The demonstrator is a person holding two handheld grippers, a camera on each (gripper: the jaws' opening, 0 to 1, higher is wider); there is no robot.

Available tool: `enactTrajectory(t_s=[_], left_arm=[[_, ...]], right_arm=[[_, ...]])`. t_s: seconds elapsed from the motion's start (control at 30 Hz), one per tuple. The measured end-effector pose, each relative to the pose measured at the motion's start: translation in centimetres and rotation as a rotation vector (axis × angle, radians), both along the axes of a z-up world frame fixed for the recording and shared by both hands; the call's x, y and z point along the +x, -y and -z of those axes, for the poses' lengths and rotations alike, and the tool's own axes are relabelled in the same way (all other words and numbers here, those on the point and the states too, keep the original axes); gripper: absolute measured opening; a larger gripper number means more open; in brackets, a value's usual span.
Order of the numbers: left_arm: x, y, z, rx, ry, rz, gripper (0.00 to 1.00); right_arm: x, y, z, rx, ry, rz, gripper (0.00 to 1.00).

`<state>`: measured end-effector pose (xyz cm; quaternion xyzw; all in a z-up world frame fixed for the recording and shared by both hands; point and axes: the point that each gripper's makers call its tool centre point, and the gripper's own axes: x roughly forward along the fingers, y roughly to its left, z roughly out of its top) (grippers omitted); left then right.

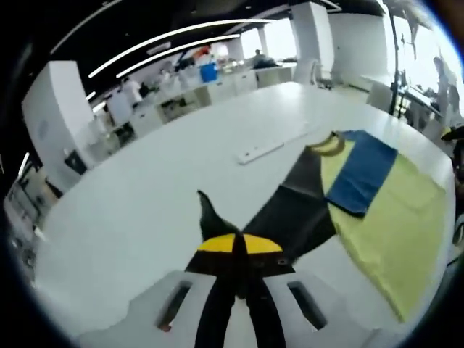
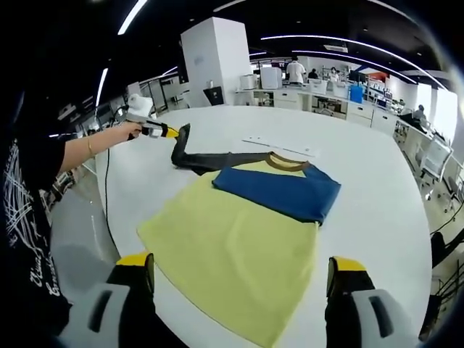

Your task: Fold the garment on the visible template until the final outline fits inside the template.

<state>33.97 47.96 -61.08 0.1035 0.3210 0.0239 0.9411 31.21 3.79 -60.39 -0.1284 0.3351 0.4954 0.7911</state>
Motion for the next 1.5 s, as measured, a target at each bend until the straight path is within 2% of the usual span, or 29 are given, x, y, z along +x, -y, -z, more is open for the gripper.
enactTrajectory(t_s=[0.1, 0.3, 0.57, 0.77, 1.1, 1.2, 1.37, 1.43, 1.5], left_arm=[[0.9, 1.5, -0.6, -0.011, 0.028, 0.045, 0.0], [2.3, 3.9, -1.1, -0.049, 0.044, 0.077, 0.0], [4.1, 7.5, -1.6, -0.029, 0.039, 0.189, 0.0], [5.5, 9.7, -2.5, -0.052, 0.061, 0.224, 0.0], [7.9, 14.1, -2.8, -0.05, 0.071, 0.301, 0.0], [8.8, 14.9, -2.9, -0.055, 0.08, 0.311, 0.0], [10.1, 16.9, -3.5, -0.104, 0.106, 0.307, 0.0], [10.7, 18.3, -3.7, -0.15, 0.133, 0.347, 0.0], [10.9, 18.9, -3.4, -0.193, 0.131, 0.339, 0.0]], right_arm=[[0.0, 0.1, 0.1, -0.001, -0.002, 0.001, 0.99], [0.0, 0.1, 0.2, -0.001, -0.009, -0.003, 0.99], [0.0, 0.4, 0.2, 0.002, -0.012, 0.004, 0.99], [0.0, 0.9, 0.4, -0.01, -0.015, 0.004, 0.99], [-0.1, 1.1, 0.7, -0.019, -0.023, -0.003, 0.99], [-0.2, 1.1, 0.8, -0.021, -0.027, -0.002, 0.99], [-0.3, 1.1, 0.9, -0.022, -0.031, -0.005, 0.99], [-0.3, 1.1, 1.0, -0.023, -0.033, -0.005, 0.99], [-0.3, 1.2, 1.1, -0.027, -0.034, -0.005, 0.99]])
